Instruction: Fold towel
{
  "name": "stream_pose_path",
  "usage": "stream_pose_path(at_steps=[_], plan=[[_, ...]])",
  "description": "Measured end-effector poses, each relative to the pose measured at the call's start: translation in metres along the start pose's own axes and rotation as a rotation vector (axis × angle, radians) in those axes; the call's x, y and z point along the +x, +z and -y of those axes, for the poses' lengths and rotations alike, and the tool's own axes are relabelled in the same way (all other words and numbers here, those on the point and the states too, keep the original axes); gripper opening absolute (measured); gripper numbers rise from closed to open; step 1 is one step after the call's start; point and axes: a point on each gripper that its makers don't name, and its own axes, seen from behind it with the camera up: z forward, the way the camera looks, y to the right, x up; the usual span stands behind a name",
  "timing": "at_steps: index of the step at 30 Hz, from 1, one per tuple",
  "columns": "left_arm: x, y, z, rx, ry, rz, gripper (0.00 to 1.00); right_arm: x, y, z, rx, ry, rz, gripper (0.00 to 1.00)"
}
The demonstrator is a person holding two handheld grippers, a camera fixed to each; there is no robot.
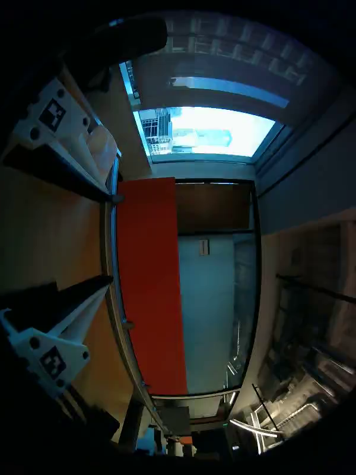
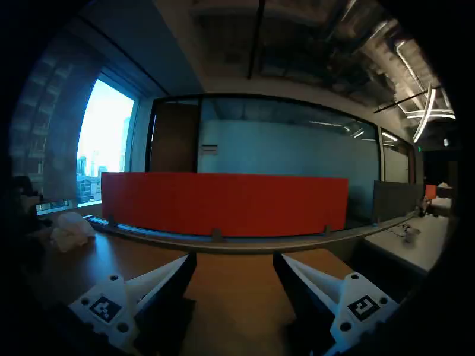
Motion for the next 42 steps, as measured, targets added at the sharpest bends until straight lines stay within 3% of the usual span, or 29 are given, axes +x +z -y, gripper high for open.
stream_pose_path(at_steps=[6,11,20,30,42], plan=[[0.004,0.004,-0.009,-0.022,0.010,0.026,0.90,0.015,-0.001,0.002,0.001,-0.016,0.024,0.99],[0.003,0.005,-0.013,-0.057,0.017,0.067,0.90,0.018,-0.004,0.012,0.041,-0.027,0.061,1.00],[-0.005,0.001,-0.035,-0.188,0.045,0.171,0.91,0.024,-0.011,0.042,0.159,-0.044,0.129,1.00],[-0.015,-0.008,-0.057,-0.295,0.085,0.228,0.91,0.005,-0.021,0.077,0.299,-0.077,0.229,1.00],[-0.062,-0.025,-0.080,-0.405,0.107,0.325,0.91,-0.039,-0.041,0.094,0.432,-0.190,0.345,1.00]])
